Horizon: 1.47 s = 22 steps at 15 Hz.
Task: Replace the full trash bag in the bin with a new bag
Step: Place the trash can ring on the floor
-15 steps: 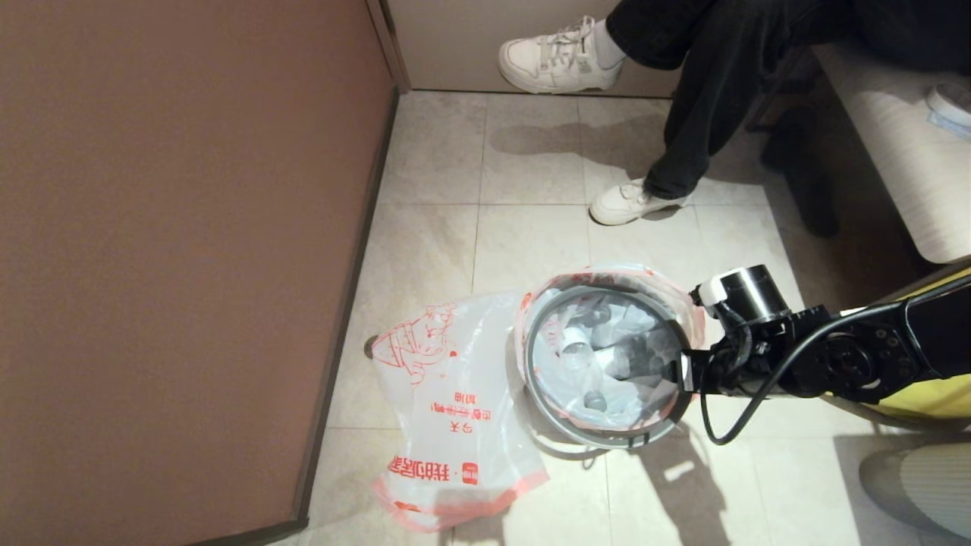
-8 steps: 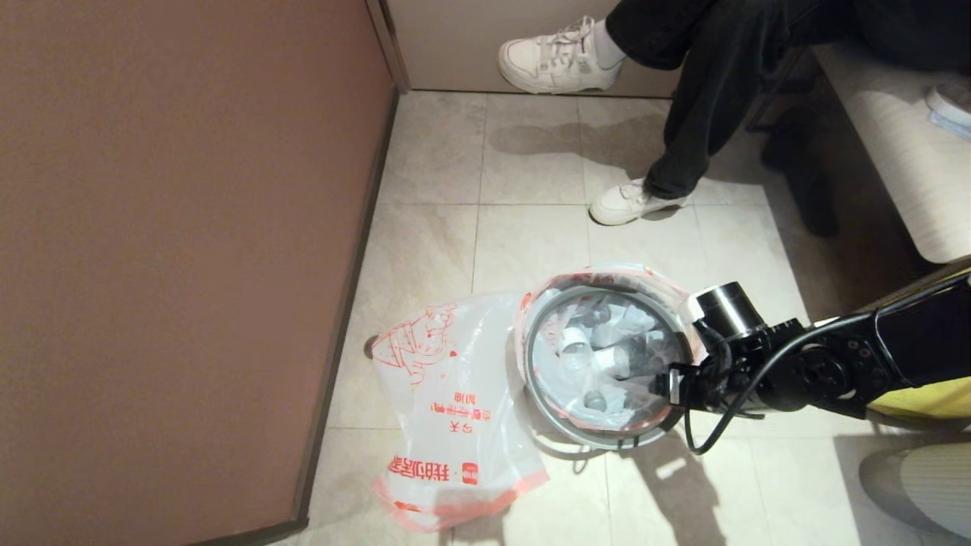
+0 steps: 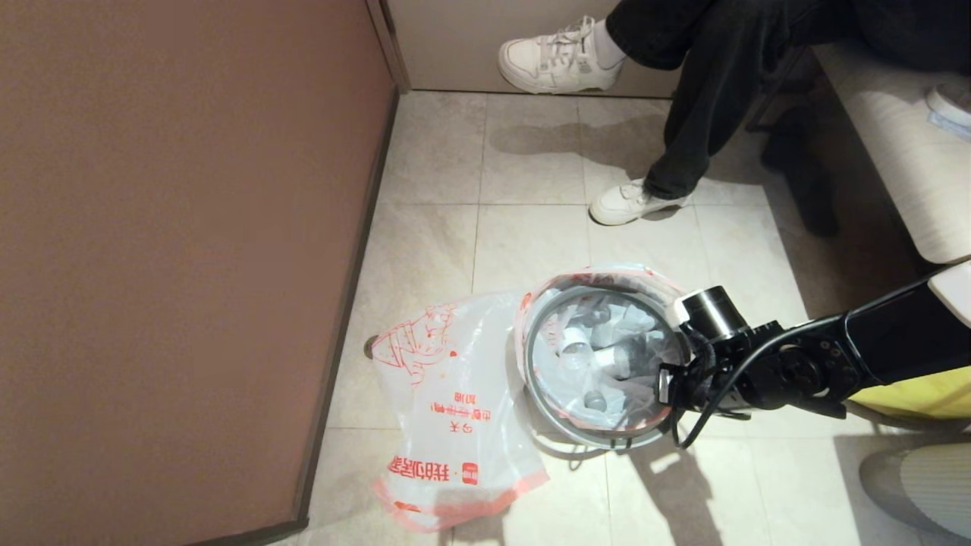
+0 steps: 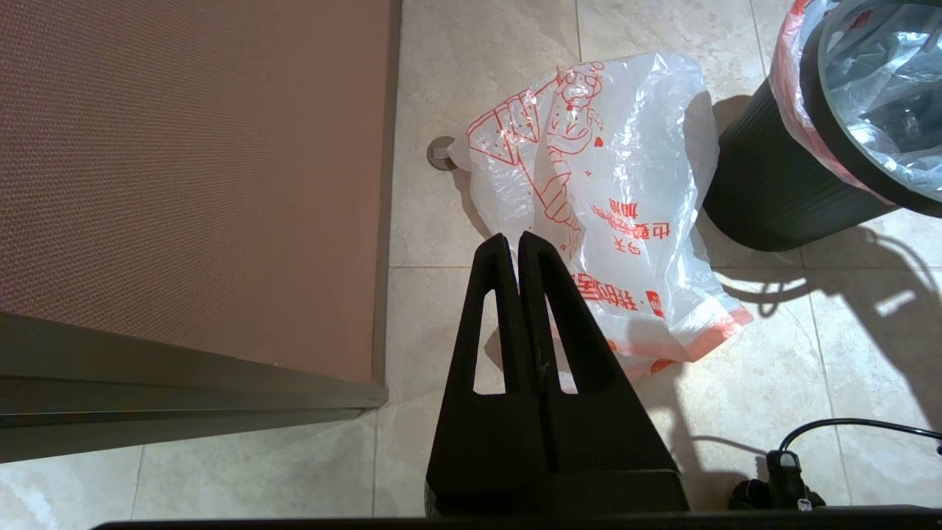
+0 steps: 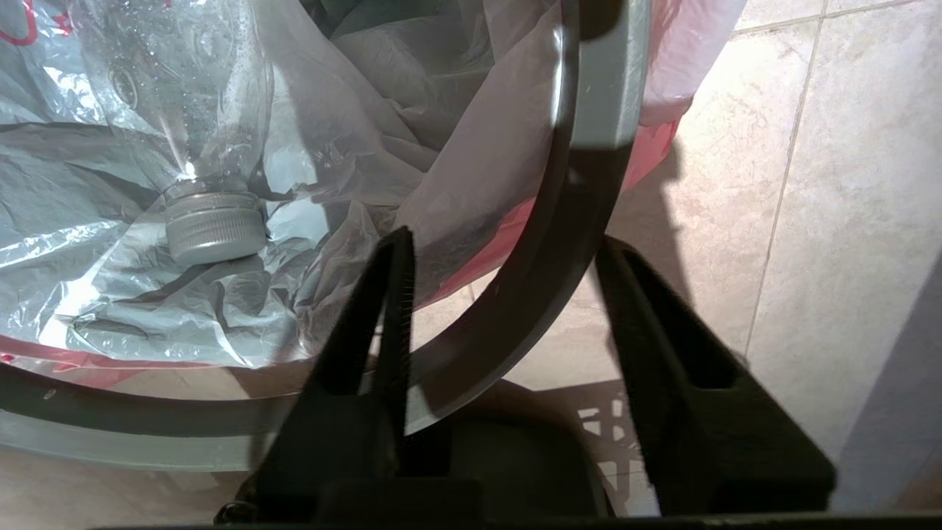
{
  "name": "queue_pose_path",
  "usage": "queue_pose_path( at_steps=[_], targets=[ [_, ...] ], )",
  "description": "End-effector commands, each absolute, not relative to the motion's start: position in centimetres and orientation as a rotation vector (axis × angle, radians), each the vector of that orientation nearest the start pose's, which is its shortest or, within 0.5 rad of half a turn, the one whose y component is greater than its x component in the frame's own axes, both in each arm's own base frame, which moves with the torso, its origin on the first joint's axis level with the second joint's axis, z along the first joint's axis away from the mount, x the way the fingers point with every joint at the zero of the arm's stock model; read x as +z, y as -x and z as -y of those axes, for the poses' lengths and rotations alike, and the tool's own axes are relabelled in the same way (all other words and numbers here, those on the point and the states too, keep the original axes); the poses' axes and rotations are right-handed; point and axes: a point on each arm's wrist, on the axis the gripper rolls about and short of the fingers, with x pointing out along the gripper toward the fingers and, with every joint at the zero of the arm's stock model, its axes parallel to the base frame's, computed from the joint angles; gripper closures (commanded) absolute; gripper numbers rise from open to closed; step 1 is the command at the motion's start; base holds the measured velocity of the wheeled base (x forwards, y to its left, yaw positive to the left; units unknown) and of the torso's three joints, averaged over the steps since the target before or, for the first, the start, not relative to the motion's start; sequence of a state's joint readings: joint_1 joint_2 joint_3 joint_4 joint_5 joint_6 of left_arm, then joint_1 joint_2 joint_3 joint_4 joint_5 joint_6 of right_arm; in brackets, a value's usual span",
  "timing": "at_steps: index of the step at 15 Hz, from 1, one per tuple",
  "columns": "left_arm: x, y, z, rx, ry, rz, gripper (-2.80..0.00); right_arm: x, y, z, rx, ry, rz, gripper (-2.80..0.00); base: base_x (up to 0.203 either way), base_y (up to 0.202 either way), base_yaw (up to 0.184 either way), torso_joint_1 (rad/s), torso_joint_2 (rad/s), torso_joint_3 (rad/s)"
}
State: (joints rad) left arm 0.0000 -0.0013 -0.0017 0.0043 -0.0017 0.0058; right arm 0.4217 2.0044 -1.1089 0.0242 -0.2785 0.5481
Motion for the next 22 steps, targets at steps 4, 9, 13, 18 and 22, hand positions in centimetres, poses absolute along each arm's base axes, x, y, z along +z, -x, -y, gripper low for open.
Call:
queue_pose_path(
  at_steps=[4, 9, 13, 18, 22],
  targets=[
    [7.5, 2.3, 0.0, -0.002, -0.006, -0.003, 0.0, 10.0, -32.8, -14.0, -0.109, -0.196, -0.872, 0.0, 0.0, 0.0, 0.0, 0.0, 0.0, 0.0],
    [7.5, 2.3, 0.0, -0.002, -0.006, -0.003, 0.0, 10.7, -32.4, -14.0, -0.103, -0.2, -0.862, 0.0, 0.0, 0.0, 0.0, 0.0, 0.0, 0.0],
    [7.5, 2.3, 0.0, -0.002, -0.006, -0.003, 0.0, 12.2, -31.4, -14.0, -0.086, -0.202, -0.847, 0.0, 0.0, 0.0, 0.0, 0.0, 0.0, 0.0],
    [7.5, 2.3, 0.0, -0.002, -0.006, -0.003, 0.0, 15.8, -28.9, -13.3, -0.069, -0.209, -0.832, 0.0, 0.0, 0.0, 0.0, 0.0, 0.0, 0.0],
    [7.5, 2.3, 0.0, -0.002, -0.006, -0.003, 0.0, 19.4, -25.6, -11.6, -0.078, -0.24, -0.817, 0.0, 0.0, 0.0, 0.0, 0.0, 0.0, 0.0]
  ],
)
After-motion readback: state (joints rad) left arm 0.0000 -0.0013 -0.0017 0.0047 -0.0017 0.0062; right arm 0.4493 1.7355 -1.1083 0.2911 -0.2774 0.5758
